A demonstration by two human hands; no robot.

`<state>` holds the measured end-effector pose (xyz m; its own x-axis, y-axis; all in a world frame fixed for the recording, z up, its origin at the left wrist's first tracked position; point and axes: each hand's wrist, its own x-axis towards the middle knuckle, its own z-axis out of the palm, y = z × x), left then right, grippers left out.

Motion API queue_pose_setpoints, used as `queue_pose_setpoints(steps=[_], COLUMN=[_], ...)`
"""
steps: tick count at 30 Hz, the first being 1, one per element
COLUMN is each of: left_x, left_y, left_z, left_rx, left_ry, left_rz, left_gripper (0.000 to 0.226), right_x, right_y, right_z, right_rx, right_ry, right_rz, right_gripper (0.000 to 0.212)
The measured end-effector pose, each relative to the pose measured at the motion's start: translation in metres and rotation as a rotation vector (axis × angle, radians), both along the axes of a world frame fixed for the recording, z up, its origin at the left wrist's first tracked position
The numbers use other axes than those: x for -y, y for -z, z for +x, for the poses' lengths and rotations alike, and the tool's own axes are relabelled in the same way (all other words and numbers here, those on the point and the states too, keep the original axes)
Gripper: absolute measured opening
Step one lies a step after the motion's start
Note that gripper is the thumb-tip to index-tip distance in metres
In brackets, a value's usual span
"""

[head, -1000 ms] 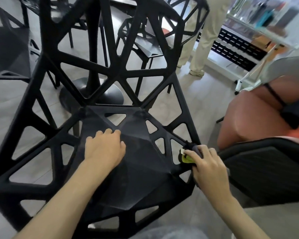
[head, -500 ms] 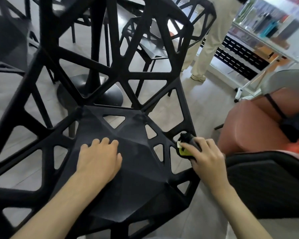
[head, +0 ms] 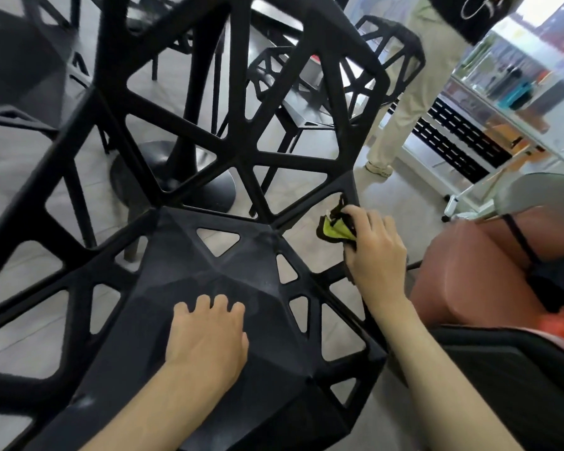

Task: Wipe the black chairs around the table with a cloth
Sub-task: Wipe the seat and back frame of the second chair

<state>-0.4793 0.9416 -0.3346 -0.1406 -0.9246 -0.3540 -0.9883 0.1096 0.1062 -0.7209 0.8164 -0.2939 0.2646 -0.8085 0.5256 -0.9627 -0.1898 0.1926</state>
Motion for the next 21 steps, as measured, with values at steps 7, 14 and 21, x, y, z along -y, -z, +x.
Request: queue_pose_setpoints(steps=[7,14,21], left_x=[0.004,0.006,0.01], left_y=[0.006,0.005,0.007], left_z=[0.002,-0.006,-0.004], left_rx=[0.011,0.04,0.0], left_ry=[-0.005,-0.008,-0.021], left_rz=[0.077,0.111,0.096], left_gripper=[0.044,0.045,0.043], right_x=[-0.075,0.04,0.062], right_y=[0.022,-0.015,-0.02], right_z=[-0.043,0.004,0.007], right_rx=[-0.051,-0.011,0.083], right_ry=[-0.044,-0.048,-0.033], right_rz=[0.027,-0.029,-0.067], right_gripper=[0.044,0.033,0.031])
